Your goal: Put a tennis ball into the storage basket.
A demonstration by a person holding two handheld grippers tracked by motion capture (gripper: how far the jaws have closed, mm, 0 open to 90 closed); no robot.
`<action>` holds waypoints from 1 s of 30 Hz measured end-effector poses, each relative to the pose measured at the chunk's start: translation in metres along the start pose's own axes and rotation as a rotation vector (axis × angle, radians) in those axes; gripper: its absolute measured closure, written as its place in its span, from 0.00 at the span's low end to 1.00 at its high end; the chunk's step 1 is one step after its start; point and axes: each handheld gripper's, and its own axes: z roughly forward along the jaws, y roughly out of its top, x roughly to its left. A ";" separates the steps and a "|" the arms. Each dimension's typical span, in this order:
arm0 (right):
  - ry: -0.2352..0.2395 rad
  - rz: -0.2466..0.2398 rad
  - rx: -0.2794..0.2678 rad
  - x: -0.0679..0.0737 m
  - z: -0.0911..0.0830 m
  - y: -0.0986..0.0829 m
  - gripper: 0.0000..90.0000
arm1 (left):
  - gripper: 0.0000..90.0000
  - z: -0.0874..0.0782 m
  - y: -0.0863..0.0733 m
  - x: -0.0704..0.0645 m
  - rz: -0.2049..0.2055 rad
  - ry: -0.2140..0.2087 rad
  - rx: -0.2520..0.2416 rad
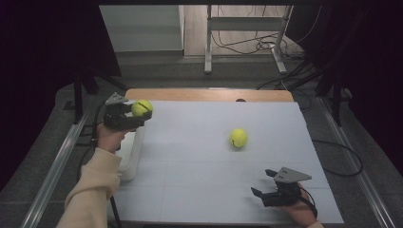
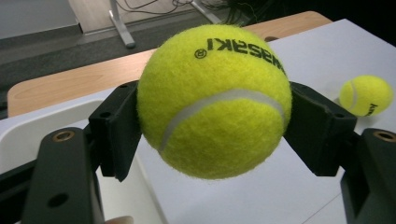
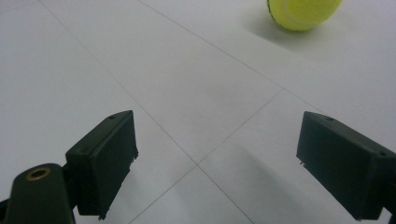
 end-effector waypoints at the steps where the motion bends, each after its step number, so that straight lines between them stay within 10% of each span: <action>1: -0.003 -0.001 0.003 0.000 0.000 0.000 0.14 | 0.29 0.000 -0.001 0.001 -0.001 0.005 0.002; 30: 0.000 -0.002 0.005 0.000 0.000 0.000 0.14 | 0.29 0.001 -0.006 0.030 -0.031 0.082 0.062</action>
